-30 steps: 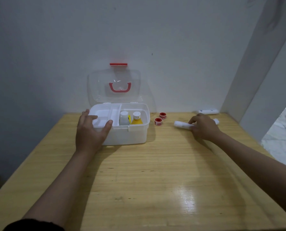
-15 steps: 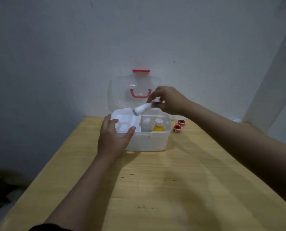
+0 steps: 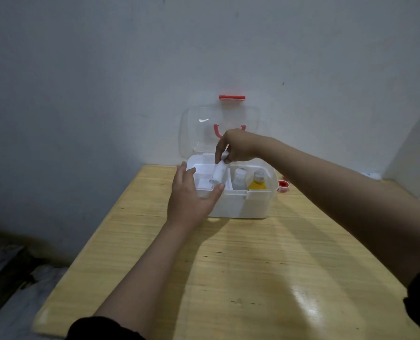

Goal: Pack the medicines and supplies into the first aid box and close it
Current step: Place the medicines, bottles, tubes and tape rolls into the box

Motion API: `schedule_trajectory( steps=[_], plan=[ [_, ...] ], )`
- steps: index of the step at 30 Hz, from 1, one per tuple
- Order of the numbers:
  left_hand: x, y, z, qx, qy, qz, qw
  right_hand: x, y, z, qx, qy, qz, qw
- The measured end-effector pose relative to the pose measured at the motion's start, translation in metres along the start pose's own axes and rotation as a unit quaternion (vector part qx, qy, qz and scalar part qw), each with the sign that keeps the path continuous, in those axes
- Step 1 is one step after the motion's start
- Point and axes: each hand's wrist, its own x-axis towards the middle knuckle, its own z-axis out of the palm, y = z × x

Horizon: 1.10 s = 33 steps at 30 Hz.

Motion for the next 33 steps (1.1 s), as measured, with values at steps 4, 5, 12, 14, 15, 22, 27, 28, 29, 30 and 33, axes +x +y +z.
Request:
schedule_trajectory(
  steps=[4,5,12,14,15,22,27,28,29,30,33],
  plan=[
    [0.001,0.001,0.0,0.002,0.0,-0.006,1.0,0.001,0.004,0.002,0.007,-0.006,0.008,1.0],
    [0.001,0.001,0.0,0.002,-0.001,-0.007,1.0,0.002,0.005,0.004,0.01,-0.007,0.011,1.0],
    [0.001,0.002,-0.001,0.015,0.002,-0.007,1.0,-0.004,0.012,0.007,0.073,0.016,0.018,0.997],
    [0.0,0.002,-0.001,0.014,0.003,-0.008,1.0,-0.012,0.02,0.001,0.093,0.053,0.028,0.994],
    [0.0,0.003,-0.002,0.015,0.004,-0.008,1.0,-0.017,0.025,-0.002,0.104,0.071,0.035,0.991],
    [-0.002,0.005,-0.002,0.019,0.02,-0.009,1.0,-0.09,0.094,-0.007,0.135,0.136,0.131,0.973],
    [-0.002,0.004,-0.001,0.029,0.031,0.016,0.999,-0.165,0.169,0.016,0.084,0.09,0.256,0.959],
    [-0.002,0.004,0.0,0.03,0.034,0.015,0.999,-0.18,0.181,0.021,0.067,0.079,0.277,0.955],
    [-0.002,0.004,0.001,0.032,0.035,0.011,0.999,-0.194,0.192,0.026,0.054,0.07,0.297,0.951],
    [-0.001,0.004,0.002,0.033,0.037,0.008,0.999,-0.207,0.201,0.031,0.046,0.065,0.315,0.946],
    [0.0,0.005,0.003,0.042,0.038,0.003,0.998,-0.238,0.219,0.042,0.032,0.059,0.352,0.934]
  ],
)
